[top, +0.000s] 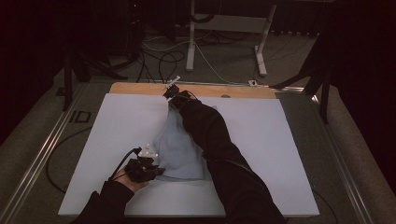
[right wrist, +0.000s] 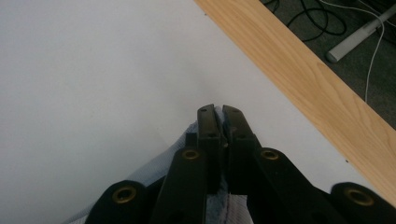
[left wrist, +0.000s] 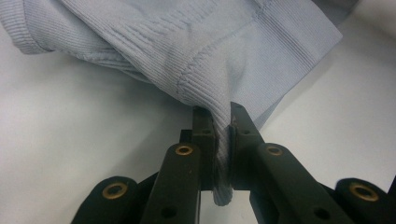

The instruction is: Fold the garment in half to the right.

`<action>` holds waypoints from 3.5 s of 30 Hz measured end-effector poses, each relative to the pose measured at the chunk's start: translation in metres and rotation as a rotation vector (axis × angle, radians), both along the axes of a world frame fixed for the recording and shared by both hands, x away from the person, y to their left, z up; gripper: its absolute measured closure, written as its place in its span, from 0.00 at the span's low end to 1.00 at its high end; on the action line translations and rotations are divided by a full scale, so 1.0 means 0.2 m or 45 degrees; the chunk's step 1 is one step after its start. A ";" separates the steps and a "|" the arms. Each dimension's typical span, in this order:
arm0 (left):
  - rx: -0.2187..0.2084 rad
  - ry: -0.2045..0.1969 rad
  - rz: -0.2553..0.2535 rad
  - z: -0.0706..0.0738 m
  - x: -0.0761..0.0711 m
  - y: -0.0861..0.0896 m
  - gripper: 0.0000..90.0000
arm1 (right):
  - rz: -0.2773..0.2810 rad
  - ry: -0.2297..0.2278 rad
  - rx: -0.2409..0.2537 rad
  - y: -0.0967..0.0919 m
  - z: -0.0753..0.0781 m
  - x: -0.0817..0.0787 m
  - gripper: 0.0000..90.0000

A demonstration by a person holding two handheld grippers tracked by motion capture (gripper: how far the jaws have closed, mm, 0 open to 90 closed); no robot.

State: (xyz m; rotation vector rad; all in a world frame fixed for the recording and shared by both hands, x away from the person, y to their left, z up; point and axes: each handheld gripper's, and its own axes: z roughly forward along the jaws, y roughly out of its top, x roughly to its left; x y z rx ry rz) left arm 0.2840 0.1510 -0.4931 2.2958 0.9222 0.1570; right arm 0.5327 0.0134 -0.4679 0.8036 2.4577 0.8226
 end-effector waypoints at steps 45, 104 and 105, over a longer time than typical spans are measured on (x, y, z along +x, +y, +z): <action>0.006 -0.091 -0.209 0.23 0.01 -0.32 0.96 | -0.009 -0.078 0.150 -0.37 0.26 -0.03 0.97; 0.098 0.019 -0.342 -0.02 0.18 -1.02 0.95 | -0.097 0.066 0.231 -0.86 0.00 0.06 0.51; 0.096 0.015 -0.344 -0.02 0.18 -1.03 0.95 | -0.111 0.070 0.231 -0.87 0.01 0.06 0.48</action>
